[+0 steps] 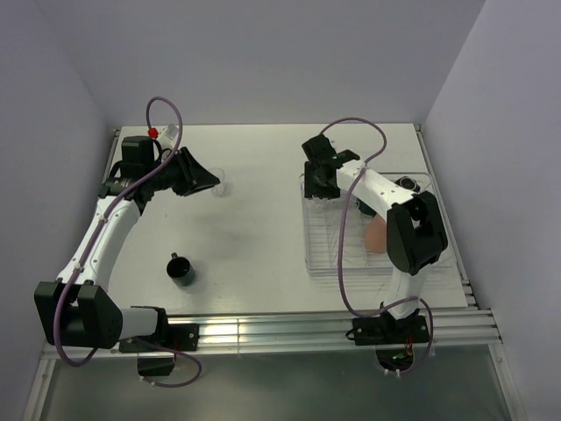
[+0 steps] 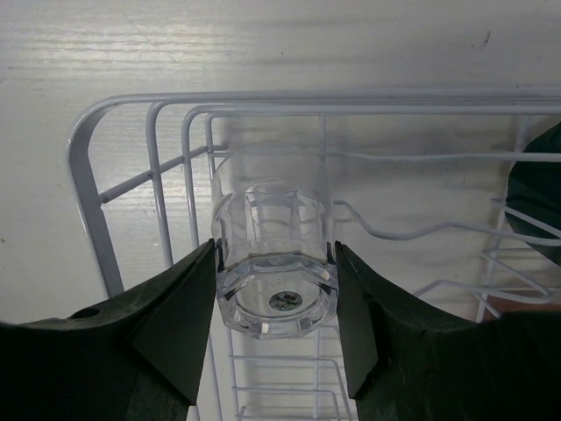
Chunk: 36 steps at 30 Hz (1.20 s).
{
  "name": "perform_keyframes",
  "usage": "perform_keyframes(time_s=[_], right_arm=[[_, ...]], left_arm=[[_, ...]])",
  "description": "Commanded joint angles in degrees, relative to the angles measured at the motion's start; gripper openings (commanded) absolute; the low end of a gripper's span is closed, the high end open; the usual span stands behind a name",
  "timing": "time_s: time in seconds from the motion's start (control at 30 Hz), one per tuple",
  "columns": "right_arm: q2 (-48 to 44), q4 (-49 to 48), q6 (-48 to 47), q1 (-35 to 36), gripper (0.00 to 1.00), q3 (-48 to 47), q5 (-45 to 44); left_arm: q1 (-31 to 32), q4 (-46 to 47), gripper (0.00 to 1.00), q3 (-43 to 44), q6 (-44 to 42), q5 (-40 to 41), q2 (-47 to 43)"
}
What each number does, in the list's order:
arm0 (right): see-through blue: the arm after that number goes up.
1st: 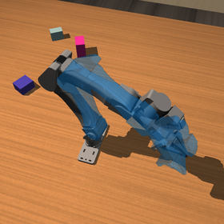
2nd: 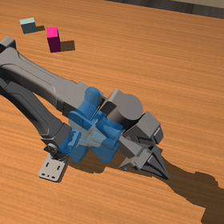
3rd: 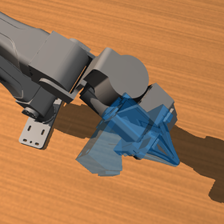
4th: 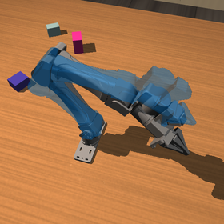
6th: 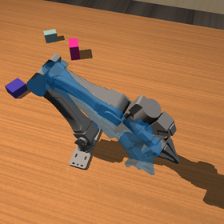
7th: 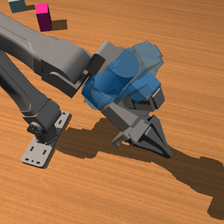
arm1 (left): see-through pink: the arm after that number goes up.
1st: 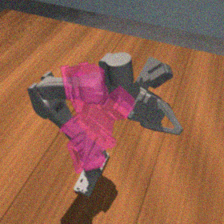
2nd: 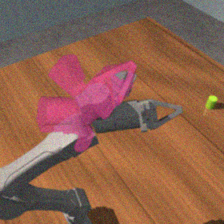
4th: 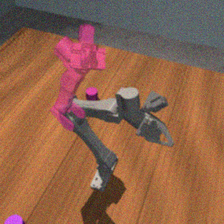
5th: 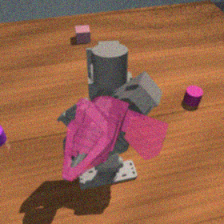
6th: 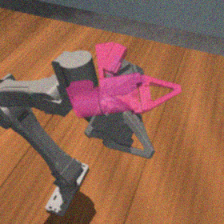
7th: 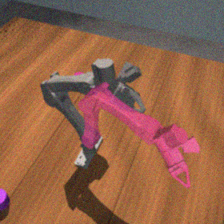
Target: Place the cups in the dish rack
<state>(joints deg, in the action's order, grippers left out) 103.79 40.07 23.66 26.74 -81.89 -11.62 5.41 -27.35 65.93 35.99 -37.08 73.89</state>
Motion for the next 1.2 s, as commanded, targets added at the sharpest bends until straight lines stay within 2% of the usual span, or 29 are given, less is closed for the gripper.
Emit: perform_keyframes(time_s=[0.0,0.2,0.3,0.33,0.4,0.53,0.6,0.73,0.83,1.0,1.17], right_arm=[[1.41,1.14,-0.9,0.33,0.02,-3.54,-2.0],[3.35,1.5,-0.63,0.42,0.11,-4.42,-2.53],[3.88,1.67,-0.63,0.42,0.25,-4.6,-3.15],[3.97,1.67,-0.55,0.42,0.34,-4.6,-3.24],[4.05,1.59,-0.54,0.42,0.41,-4.51,-3.32],[4.49,1.5,-0.54,0.42,0.61,-4.68,-3.41],[4.76,1.5,-0.63,0.5,0.67,-4.86,-3.24],[5.28,1.5,-0.72,0.68,0.76,-5.12,-3.15],[5.29,1.5,-0.63,0.86,0.78,-5.3,-3.15],[4.06,2.02,-0.28,1.12,0.79,-5.3,-3.67],[0.9,3.34,-0.11,1.56,0.79,-5.56,-4.64]], left_arm=[[-0.22,0.99,0.38,0.95,-1.27,0.17,0.2],[-0.22,0.72,0.38,0.78,-1.36,0.34,0.47],[-0.22,0.81,0.38,0.69,-1.36,0.34,0.47],[-0.22,0.81,0.38,0.6,-1.45,0.34,0.56],[-0.22,0.9,0.38,0.51,-1.36,0.34,0.56],[-0.22,0.81,0.38,0.34,-1.36,0.34,0.82],[-0.22,0.81,0.38,0.34,-1.36,0.34,0.82],[-0.22,0.55,0.38,0.25,-1.53,0.6,0.82],[-0.22,0.46,0.38,0.08,-1.71,0.87,0.82],[-0.22,0.02,0.38,0.07,-1.89,1.48,0.91],[-0.22,-1.65,0.38,1.04,-2.06,7.61,1.17]])
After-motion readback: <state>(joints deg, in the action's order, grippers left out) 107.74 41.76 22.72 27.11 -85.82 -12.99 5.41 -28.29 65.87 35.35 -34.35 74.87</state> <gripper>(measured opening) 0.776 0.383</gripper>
